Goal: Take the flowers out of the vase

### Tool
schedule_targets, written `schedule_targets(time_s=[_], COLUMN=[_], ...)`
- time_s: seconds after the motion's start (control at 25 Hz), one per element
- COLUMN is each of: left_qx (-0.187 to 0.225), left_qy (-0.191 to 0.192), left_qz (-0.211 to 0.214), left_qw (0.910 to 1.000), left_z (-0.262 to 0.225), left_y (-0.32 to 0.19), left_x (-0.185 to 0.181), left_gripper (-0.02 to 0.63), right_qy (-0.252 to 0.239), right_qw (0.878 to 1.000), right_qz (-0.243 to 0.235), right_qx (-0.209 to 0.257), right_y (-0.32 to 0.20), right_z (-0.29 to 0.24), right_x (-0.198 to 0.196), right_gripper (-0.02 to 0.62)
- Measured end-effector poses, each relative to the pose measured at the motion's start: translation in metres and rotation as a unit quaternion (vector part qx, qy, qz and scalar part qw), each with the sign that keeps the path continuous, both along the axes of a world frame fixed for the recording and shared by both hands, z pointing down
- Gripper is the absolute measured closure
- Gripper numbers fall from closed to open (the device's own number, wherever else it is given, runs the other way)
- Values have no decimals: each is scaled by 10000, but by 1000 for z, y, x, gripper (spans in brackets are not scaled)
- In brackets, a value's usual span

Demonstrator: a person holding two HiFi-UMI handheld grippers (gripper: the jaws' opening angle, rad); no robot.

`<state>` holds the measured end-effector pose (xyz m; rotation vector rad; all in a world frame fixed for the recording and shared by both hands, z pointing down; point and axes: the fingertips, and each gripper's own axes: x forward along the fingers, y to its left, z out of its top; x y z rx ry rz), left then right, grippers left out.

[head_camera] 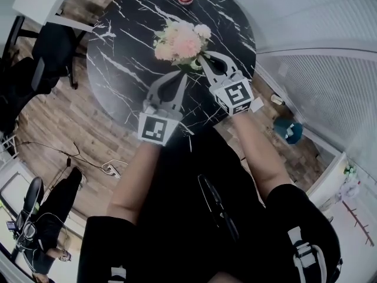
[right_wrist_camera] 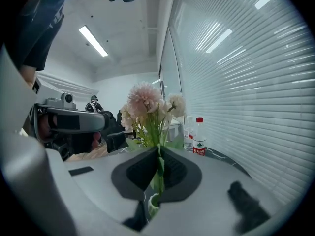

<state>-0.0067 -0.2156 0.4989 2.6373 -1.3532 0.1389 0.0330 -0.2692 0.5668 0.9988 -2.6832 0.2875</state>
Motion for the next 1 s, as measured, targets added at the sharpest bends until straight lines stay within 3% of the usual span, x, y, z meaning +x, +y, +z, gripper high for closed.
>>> schedule_targets(time_s=[1.0], left_qx=[435], left_qy=[-69], left_qz=[-141], left_qw=[9989], left_z=[-54], left_y=[12], left_x=[-33], left_gripper=[594], right_qy=[-426], right_qw=[9973], right_qz=[51], right_qx=[600], right_y=[5], right_z=[-78], right_x=[-27], right_gripper=[575])
